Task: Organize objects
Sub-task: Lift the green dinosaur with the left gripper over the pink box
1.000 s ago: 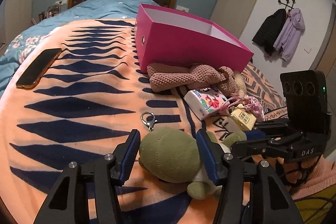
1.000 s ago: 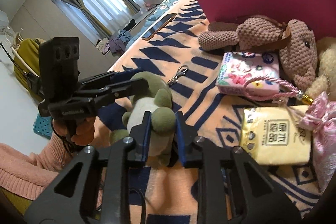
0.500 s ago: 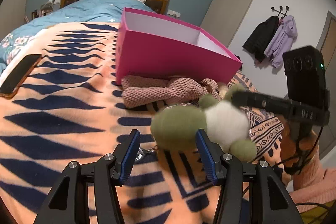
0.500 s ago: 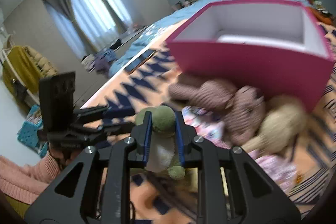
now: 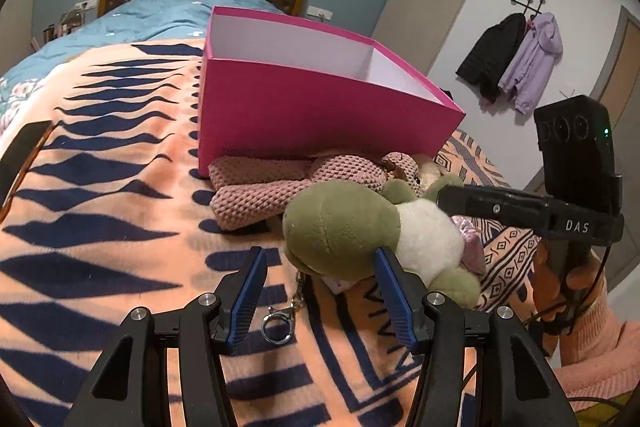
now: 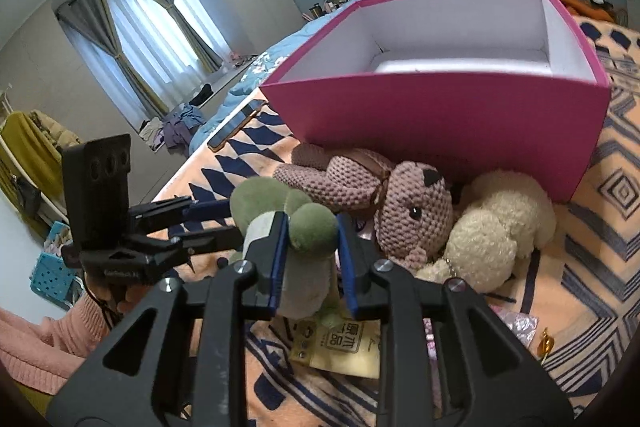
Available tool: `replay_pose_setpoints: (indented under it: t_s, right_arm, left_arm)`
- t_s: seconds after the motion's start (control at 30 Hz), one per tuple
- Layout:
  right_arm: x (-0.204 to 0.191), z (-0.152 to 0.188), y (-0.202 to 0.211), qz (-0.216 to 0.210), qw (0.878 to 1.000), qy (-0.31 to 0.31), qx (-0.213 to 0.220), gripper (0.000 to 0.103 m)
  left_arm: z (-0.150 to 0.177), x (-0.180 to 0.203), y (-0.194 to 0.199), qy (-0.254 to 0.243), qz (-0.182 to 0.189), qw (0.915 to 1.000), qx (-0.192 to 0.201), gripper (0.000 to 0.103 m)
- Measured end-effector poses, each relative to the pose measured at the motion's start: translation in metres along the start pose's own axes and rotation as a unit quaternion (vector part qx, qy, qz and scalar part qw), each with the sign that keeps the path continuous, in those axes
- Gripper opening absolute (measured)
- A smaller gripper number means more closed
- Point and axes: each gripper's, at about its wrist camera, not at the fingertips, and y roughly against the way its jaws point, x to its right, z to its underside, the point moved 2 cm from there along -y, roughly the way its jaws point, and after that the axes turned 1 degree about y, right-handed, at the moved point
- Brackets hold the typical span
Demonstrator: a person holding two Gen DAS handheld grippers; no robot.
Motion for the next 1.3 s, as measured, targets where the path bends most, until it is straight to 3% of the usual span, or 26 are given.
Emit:
replay_pose_setpoints:
  t_s: [0.13, 0.2, 0.43, 0.87, 1.3]
  right_arm:
    - [0.008, 0.005, 0.001, -0.008, 1.0, -0.018, 0.002, 0.027]
    - [0.007, 0.005, 0.003, -0.011, 1.0, -0.017, 0.002, 0.025]
    - [-0.016, -0.012, 0.023, -0.008, 0.999, 0.026, 0.024, 0.025]
    - [-0.05, -0.077, 0.056, 0.002, 0.991, 0.106, 0.086, 0.025]
    - [-0.032, -0.15, 0.046, 0.015, 0.987, 0.103, 0.125, 0.025]
  left_arm:
    - [-0.002, 0.001, -0.005, -0.004, 0.02, 0.9998, -0.009, 0.056]
    - [-0.003, 0.005, -0.005, -0.008, 0.03, 0.9995, -0.01, 0.05]
    - [-0.011, 0.017, 0.013, -0.015, 0.034, 0.9993, 0.009, 0.05]
    - [-0.074, 0.038, 0.053, -0.037, 0.001, 0.9963, 0.078, 0.05]
    - [-0.146, 0.034, 0.036, -0.049, -0.041, 0.9936, 0.093, 0.05]
